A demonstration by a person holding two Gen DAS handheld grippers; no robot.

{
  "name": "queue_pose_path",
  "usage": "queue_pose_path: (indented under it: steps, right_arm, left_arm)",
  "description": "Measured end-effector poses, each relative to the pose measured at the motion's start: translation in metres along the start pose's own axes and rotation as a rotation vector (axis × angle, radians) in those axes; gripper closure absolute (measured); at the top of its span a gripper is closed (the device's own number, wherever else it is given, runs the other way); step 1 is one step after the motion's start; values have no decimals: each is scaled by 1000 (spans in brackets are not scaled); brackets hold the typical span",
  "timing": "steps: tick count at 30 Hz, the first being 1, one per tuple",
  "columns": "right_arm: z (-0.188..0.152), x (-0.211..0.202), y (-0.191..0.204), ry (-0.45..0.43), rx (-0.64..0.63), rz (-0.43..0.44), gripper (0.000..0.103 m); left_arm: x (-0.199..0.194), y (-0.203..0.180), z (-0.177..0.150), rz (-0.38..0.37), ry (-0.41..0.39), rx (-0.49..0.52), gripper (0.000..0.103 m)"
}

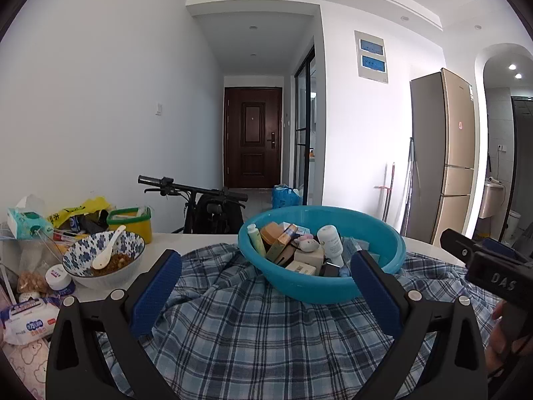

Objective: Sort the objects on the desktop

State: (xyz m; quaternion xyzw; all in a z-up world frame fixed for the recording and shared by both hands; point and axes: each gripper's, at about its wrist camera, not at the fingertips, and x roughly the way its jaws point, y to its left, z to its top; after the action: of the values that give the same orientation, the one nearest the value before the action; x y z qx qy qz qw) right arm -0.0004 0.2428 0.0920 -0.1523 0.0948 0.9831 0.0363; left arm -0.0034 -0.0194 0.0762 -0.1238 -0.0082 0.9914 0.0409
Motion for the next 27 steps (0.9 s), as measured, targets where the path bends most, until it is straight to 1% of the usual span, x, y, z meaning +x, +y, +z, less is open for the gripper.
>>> queue_pose_path:
  steps: [1, 4, 9, 13, 18, 20, 22, 27]
  right_arm:
    - [-3, 2, 0, -6, 0, -14, 1]
    - [-12, 8, -3, -1, 8, -2, 1]
    - [-25, 11, -1, -28, -9, -10, 1]
    - [-34, 18, 1, -7, -24, -9, 1]
    - [-46, 26, 0, 5, -31, -18, 1]
    - [-48, 28, 2, 5, -43, -20, 1]
    - [-51, 30, 2, 4, -56, -28, 1]
    - [-58, 32, 5, -4, -84, -37, 1]
  left_arm:
    - [1, 1, -3, -5, 5, -7, 0]
    - [5, 2, -9, -6, 13, -20, 0]
    - [13, 4, -19, 5, 19, -32, 0]
    - [18, 3, -29, 22, 20, -14, 0]
    - [19, 1, -38, 35, -5, 9, 0]
    - [18, 4, -40, 25, -13, -13, 0]
    - [21, 8, -42, 9, 2, -39, 0]
    - [31, 14, -48, 28, 28, -74, 0]
